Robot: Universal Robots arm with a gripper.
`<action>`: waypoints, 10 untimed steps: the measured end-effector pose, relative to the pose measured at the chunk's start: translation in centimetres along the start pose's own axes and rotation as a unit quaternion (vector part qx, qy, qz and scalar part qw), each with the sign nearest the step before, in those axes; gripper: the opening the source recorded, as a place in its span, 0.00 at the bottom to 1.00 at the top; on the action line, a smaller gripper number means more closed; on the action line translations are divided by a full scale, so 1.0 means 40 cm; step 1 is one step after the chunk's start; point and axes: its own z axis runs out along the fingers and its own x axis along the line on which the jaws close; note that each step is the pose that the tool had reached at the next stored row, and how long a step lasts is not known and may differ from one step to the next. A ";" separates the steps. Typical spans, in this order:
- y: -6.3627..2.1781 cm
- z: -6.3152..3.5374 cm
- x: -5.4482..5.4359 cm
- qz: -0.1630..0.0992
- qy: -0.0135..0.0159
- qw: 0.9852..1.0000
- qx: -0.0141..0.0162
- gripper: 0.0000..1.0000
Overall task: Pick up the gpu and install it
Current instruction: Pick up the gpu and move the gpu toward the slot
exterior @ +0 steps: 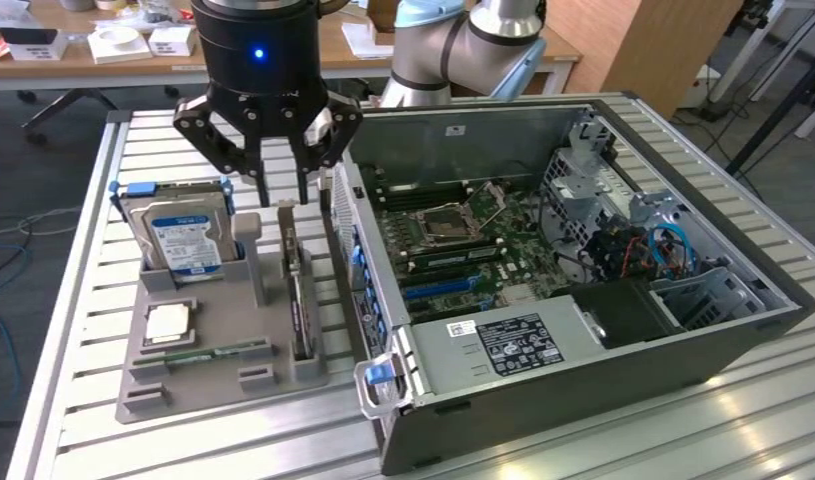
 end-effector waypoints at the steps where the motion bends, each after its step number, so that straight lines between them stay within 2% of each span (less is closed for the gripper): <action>1: 0.000 0.000 0.000 0.000 0.000 1.000 0.000 0.37; 2: 0.000 0.000 0.000 0.000 0.000 1.000 0.000 0.43; 10: -0.001 0.032 0.001 0.000 0.000 1.000 0.000 0.43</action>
